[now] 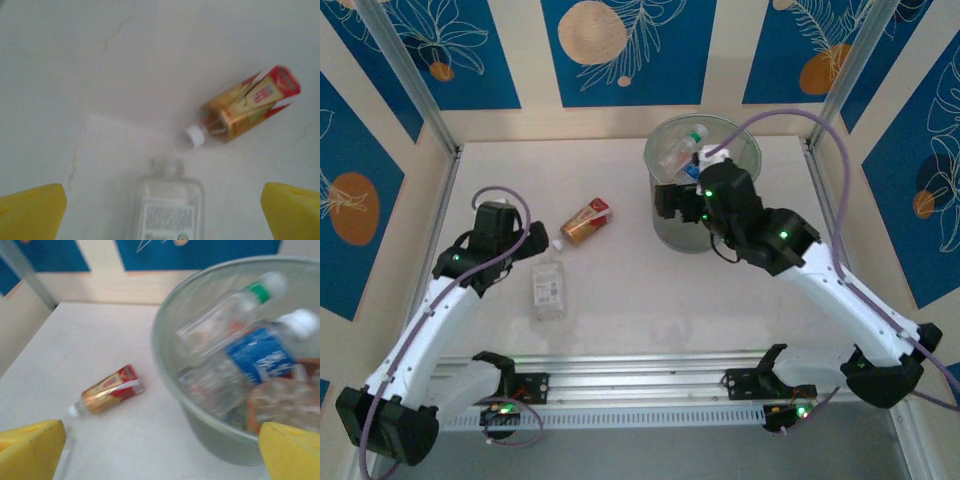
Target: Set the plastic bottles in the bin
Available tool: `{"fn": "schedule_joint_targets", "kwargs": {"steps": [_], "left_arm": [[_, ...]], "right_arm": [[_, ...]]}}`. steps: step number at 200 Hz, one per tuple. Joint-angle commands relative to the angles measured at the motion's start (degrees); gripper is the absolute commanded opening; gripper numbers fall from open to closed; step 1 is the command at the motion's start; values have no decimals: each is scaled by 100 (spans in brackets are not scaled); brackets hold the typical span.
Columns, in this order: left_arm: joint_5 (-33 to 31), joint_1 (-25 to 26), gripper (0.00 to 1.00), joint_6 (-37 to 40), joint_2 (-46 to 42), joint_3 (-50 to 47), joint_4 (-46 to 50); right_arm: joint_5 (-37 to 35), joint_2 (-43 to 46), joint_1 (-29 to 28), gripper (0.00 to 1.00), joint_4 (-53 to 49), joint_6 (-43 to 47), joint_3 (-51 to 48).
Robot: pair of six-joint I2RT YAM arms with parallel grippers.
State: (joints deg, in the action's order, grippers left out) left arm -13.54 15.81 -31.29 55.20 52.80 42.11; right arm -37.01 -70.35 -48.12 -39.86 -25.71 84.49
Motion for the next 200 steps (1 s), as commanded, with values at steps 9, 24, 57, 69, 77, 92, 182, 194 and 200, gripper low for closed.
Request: {"fn": "schedule_joint_targets", "kwargs": {"steps": [9,24,57,69,77,92,182,194,200], "left_arm": [[901,-138,99,-456,-187,-509,326],[1059,-204,100,-581,-279,-781,250],[1753,-439,100,-630,-304,-1326,-351],[1920,-468,99,-568,-266,-1481,-547],[2041,-471,99,-484,-218,-1565,-679],[2352,-466,100,-370,-80,-1724,-992],[3273,-427,99,-480,291,-2076,-1728],[3406,-401,99,-686,273,-2182,-1888],[3469,-377,99,-792,259,-2223,-1965]], "right_arm": [[706,-396,-395,99,74,-416,71],[818,-654,-608,99,39,-535,24],[854,-1088,-791,99,-224,-817,-129],[837,-1146,-804,99,-296,-886,-185],[818,-1147,-808,99,-314,-908,-227],[764,-1153,-800,99,-289,-926,-296],[899,-1471,-621,99,-244,-1001,-384],[957,-1529,-586,99,-220,-1027,-390],[964,-1555,-589,99,-231,-1053,-391]]}}
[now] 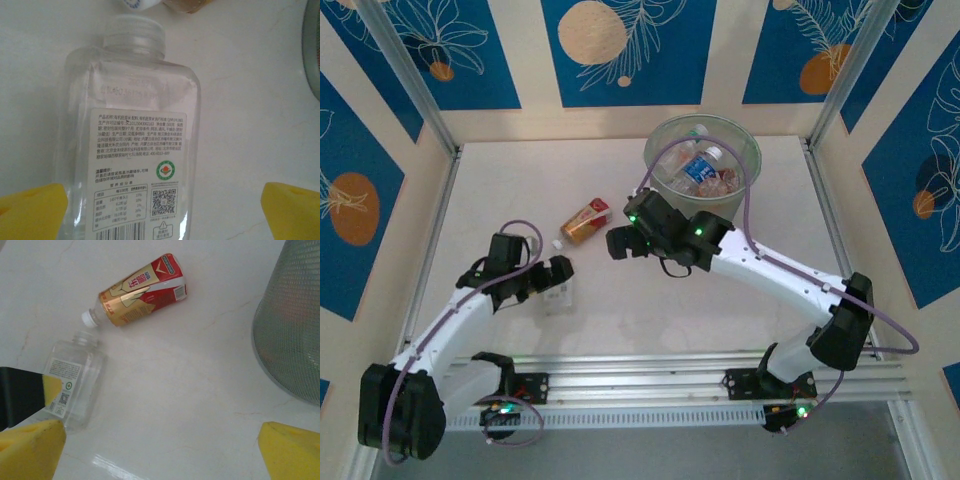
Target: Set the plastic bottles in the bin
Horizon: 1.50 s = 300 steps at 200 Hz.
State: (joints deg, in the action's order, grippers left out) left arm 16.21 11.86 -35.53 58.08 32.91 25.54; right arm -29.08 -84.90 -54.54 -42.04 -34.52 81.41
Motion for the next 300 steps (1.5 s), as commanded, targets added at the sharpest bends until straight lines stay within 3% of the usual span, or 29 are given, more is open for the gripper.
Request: {"fn": "schedule_joint_targets", "kwargs": {"steps": [1,61,87,134,178,219,300], "left_arm": [[504,18,99,-385,-32,-242,-328],[599,593,99,-1138,-46,-218,-821],[-203,582,100,-1088,-435,201,33],[-1885,-241,99,-833,-649,1079,1739],[-2557,-1176,100,-933,-915,1095,1916],[-2945,-1221,100,-875,-1170,1147,1901],[-2917,-1230,99,-738,-1142,1080,1756]], "right_arm": [[172,-107,56,99,-9,-175,-82],[198,-381,24,99,16,-256,-111],[395,-528,-125,99,290,-57,-145],[494,-1216,-541,99,434,273,265],[646,-2141,-900,99,312,451,1009],[671,-2977,-1004,99,58,433,1749],[499,-4007,-1044,99,-221,501,2559]]}}
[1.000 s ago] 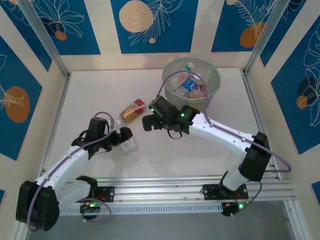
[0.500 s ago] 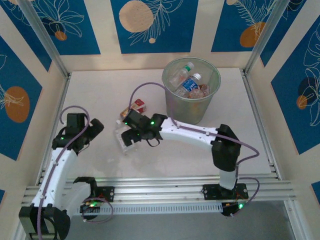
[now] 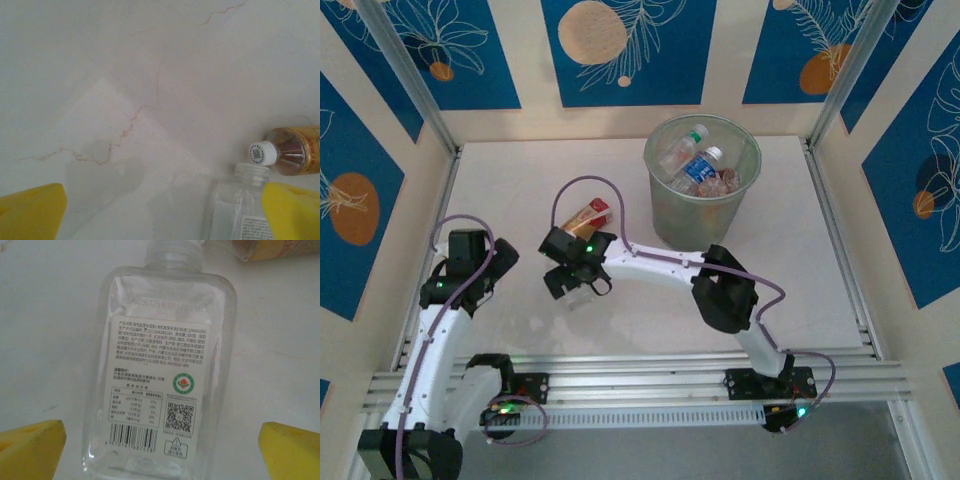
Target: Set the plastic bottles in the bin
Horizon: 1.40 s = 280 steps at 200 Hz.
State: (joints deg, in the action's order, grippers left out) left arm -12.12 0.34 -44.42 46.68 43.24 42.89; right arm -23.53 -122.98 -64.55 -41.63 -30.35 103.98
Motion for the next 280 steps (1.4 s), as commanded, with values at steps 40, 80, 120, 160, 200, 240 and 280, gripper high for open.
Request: {"fn": "schedule_joint_targets", "kwargs": {"steps": [40,80,120,160,200,240,280], "left_arm": [[-27,-76,100,179,50,26,-44],[-19,-78,99,180,68,17,-80],[3,-78,99,174,69,9,-86],[34,-78,99,180,76,17,-102],[135,-78,100,189,98,61,-117],[340,-78,100,252,98,114,-159],[1211,-78,100,593,66,271,-382]], "right_arm": [[-102,-493,-40,99,-385,132,501],[-9,-694,-49,99,-335,213,568],[192,-841,-6,99,-302,216,567],[255,-903,22,99,-266,264,475],[151,-723,-15,88,-52,466,107],[27,-213,-57,71,221,637,-303],[-122,806,-66,71,636,740,-998]]}}
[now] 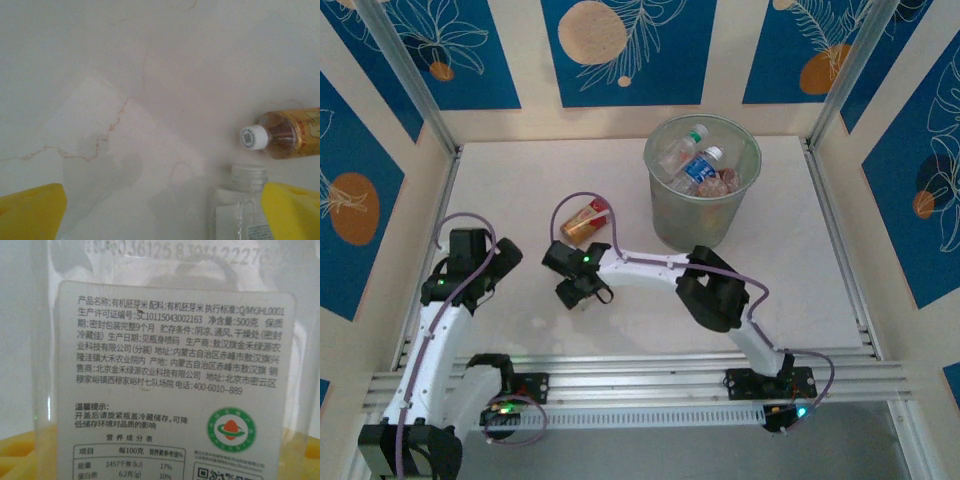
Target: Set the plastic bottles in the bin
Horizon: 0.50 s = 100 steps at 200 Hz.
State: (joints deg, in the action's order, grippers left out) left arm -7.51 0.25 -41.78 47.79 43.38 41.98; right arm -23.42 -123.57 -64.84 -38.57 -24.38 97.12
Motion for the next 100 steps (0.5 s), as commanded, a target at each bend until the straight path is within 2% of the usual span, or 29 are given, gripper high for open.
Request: {"fn": "schedule_joint_targets", "kwargs": {"steps": [1,33,45,60,100], "left_arm": [[794,-69,100,337,-52,263,-315],[2725,-36,99,426,-197,276,-1314],[3237,29,100,397,-212,343,-1600],[3658,196,99,448,-201,504,-1805],[4302,858,99,330,-11,657,-2575]], "right_arm": [[-135,898,-38,71,344,148,-332],[-389,1820,-27,71,692,218,-933],[-531,2140,-13,71,849,240,-1135],[-724,2531,20,71,1093,275,-1408],[-1270,3367,68,71,1758,391,-2065]]}}
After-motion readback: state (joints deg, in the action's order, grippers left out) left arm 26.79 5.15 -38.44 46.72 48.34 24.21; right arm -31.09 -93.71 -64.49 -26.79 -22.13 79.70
